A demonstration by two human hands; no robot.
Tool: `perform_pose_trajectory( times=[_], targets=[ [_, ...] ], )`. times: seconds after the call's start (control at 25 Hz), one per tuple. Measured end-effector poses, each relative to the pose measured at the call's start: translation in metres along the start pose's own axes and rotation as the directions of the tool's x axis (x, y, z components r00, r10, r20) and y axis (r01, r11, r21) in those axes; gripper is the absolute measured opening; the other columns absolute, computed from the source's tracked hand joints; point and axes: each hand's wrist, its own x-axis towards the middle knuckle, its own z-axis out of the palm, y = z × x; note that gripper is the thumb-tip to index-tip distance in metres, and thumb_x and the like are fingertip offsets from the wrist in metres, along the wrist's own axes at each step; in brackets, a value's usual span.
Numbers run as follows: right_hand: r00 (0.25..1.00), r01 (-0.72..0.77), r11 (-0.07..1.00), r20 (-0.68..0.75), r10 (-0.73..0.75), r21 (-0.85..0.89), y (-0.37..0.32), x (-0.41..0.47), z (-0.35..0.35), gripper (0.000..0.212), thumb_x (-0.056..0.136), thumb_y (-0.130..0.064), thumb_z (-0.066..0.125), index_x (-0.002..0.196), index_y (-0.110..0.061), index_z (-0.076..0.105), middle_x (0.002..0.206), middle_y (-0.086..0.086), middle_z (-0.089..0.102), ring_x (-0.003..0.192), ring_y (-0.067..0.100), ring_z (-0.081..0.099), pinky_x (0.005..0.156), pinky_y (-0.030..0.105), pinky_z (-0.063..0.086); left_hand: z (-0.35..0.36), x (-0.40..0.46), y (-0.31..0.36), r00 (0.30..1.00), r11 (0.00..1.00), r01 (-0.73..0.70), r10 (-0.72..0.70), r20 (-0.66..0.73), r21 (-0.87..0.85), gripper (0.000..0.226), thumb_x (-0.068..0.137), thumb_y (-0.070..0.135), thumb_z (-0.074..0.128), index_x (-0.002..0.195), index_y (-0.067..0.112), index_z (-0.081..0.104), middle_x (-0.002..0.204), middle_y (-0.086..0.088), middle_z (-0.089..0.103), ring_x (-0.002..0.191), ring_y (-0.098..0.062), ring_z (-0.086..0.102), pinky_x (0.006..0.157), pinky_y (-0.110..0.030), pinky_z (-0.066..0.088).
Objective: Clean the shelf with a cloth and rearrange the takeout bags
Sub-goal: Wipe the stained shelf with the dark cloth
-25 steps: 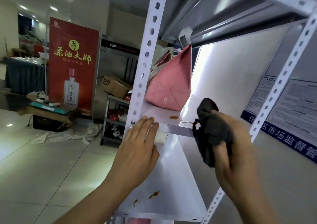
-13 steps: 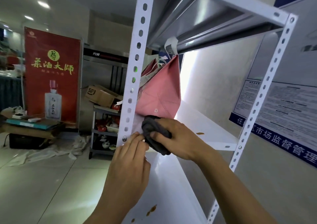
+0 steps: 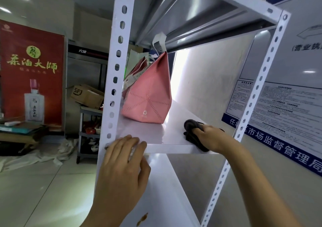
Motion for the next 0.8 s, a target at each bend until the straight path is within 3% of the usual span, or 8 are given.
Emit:
perform_pose_trajectory(
  times=[0.12, 0.2, 0.36, 0.48, 0.52, 0.64, 0.72, 0.8],
  targets=[
    [0.998, -0.028, 1.0, 0.062, 0.028, -0.001, -0.011, 0.031, 0.003, 0.052, 0.102, -0.055, 0.033, 0.144, -0.028, 0.051, 0.141, 0.007, 0.057, 0.121, 0.027, 0.052, 0.092, 0.034, 0.032, 0.004, -0.007, -0.001, 0.999, 0.999, -0.018, 0.019, 0.033, -0.033, 0.042, 0.091, 0.023, 0.047, 0.123, 0.004, 0.066, 0.128, -0.012, 0.064, 0.125, -0.031, 0.057, 0.11, -0.05, 0.04],
    [0.999, -0.005, 1.0, 0.051, 0.005, 0.011, -0.02, 0.033, 0.004, 0.051, 0.102, -0.055, 0.034, 0.142, -0.029, 0.053, 0.14, 0.005, 0.057, 0.124, 0.025, 0.051, 0.092, 0.033, 0.03, 0.003, -0.006, -0.002, 0.998, 0.999, -0.027, 0.029, 0.063, -0.03, 0.045, 0.091, 0.024, 0.047, 0.127, 0.003, 0.064, 0.133, -0.011, 0.063, 0.128, -0.03, 0.055, 0.111, -0.05, 0.04],
    [0.977, 0.173, 0.983, -0.136, -0.163, 0.066, -0.013, -0.02, 0.018, 0.036, 0.094, -0.056, 0.036, 0.106, -0.039, 0.064, 0.101, -0.022, 0.067, 0.087, 0.001, 0.057, 0.072, 0.024, 0.039, 0.008, -0.005, -0.006, 0.996, 0.999, -0.033, 0.034, 0.087, -0.018, 0.045, 0.092, 0.024, 0.049, 0.13, 0.004, 0.062, 0.134, -0.01, 0.062, 0.128, -0.029, 0.055, 0.11, -0.05, 0.041],
    [0.971, 0.209, 0.972, -0.137, -0.194, 0.106, -0.01, -0.029, 0.015, 0.035, 0.091, -0.059, 0.033, 0.091, -0.04, 0.062, 0.089, -0.024, 0.066, 0.083, -0.002, 0.06, 0.065, 0.021, 0.039, 0.013, -0.004, -0.006, 0.997, 1.0, -0.028, 0.028, 0.065, -0.005, 0.043, 0.091, 0.023, 0.05, 0.128, 0.006, 0.063, 0.13, -0.009, 0.064, 0.124, -0.029, 0.057, 0.109, -0.05, 0.041],
    [0.987, 0.15, 0.982, -0.081, -0.141, 0.114, -0.012, -0.016, 0.012, 0.034, 0.094, -0.057, 0.034, 0.093, -0.041, 0.064, 0.093, -0.018, 0.069, 0.083, 0.004, 0.061, 0.068, 0.025, 0.041, 0.014, -0.003, -0.005, 0.998, 1.0, -0.026, 0.026, 0.058, -0.006, 0.042, 0.09, 0.022, 0.051, 0.127, 0.006, 0.064, 0.129, -0.009, 0.064, 0.123, -0.029, 0.057, 0.109, -0.05, 0.041],
    [0.999, -0.006, 0.997, 0.039, 0.003, 0.077, -0.024, 0.026, 0.004, 0.042, 0.101, -0.054, 0.039, 0.13, -0.033, 0.06, 0.125, 0.004, 0.061, 0.105, 0.023, 0.053, 0.091, 0.034, 0.037, 0.015, -0.003, -0.006, 0.999, 1.0, -0.025, 0.025, 0.046, -0.017, 0.041, 0.088, 0.017, 0.055, 0.126, 0.006, 0.065, 0.128, -0.009, 0.065, 0.123, -0.029, 0.058, 0.11, -0.049, 0.04],
    [0.999, 0.029, 0.997, 0.022, -0.031, 0.071, -0.025, 0.034, 0.011, 0.044, 0.097, -0.059, 0.043, 0.131, -0.036, 0.059, 0.116, -0.003, 0.058, 0.102, 0.017, 0.051, 0.09, 0.032, 0.036, 0.014, -0.004, -0.007, 0.999, 0.999, -0.023, 0.024, 0.04, -0.026, 0.04, 0.088, 0.015, 0.055, 0.127, 0.006, 0.064, 0.129, -0.008, 0.064, 0.124, -0.029, 0.057, 0.111, -0.048, 0.039],
    [0.995, 0.09, 0.991, -0.06, -0.085, 0.098, -0.021, 0.014, 0.017, 0.037, 0.094, -0.056, 0.047, 0.116, -0.034, 0.066, 0.102, -0.008, 0.061, 0.086, 0.003, 0.055, 0.075, 0.026, 0.037, 0.012, -0.004, -0.01, 0.999, 0.999, -0.025, 0.027, 0.04, -0.045, 0.04, 0.09, 0.015, 0.051, 0.127, 0.008, 0.065, 0.13, -0.008, 0.064, 0.125, -0.028, 0.056, 0.11, -0.049, 0.04]
  ],
)
